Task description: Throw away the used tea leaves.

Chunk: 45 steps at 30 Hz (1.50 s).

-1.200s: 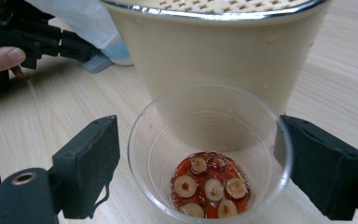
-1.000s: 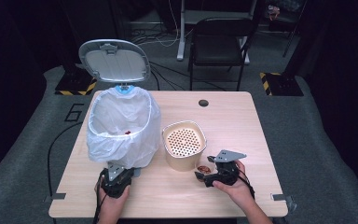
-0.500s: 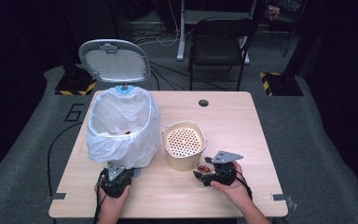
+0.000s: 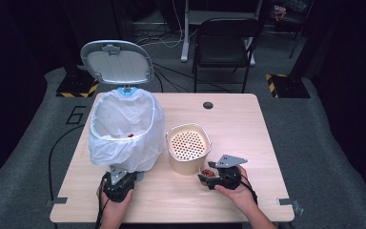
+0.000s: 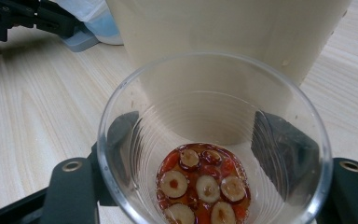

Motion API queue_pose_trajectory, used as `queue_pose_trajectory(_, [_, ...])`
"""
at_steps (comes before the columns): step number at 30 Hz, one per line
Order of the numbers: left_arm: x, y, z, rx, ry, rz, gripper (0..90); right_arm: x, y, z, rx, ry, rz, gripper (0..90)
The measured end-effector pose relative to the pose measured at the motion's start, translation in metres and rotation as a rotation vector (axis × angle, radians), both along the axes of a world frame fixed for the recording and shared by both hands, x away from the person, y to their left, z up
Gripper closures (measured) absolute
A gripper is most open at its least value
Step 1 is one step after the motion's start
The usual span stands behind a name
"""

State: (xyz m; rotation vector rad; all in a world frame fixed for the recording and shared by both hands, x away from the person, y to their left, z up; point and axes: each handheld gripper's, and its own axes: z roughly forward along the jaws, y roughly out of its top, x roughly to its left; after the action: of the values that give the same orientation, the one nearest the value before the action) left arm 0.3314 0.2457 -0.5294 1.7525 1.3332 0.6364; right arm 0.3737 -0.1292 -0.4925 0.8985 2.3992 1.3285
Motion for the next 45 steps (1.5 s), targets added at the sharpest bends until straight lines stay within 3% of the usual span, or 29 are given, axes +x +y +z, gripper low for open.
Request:
queue_pose_trajectory(6, [0.0, 0.001, 0.0, 0.004, 0.001, -0.015, 69.2, -0.001, -0.002, 0.001, -0.004, 0.012, -0.002, 33.8])
queue_pose_trajectory(17, [0.001, 0.001, 0.0, 0.005, 0.001, -0.016, 69.2, 0.003, -0.022, 0.017, -0.003, -0.015, -0.035, 34.3])
queue_pose_trajectory(36, [0.0, 0.0, 0.0, 0.002, -0.001, -0.007, 69.3, 0.036, -0.046, 0.059, -0.057, -0.05, -0.081, 34.8])
queue_pose_trajectory(45, [0.0, 0.001, 0.0, 0.005, -0.001, -0.015, 69.3, 0.047, -0.051, 0.076, -0.048, -0.071, -0.097, 34.9])
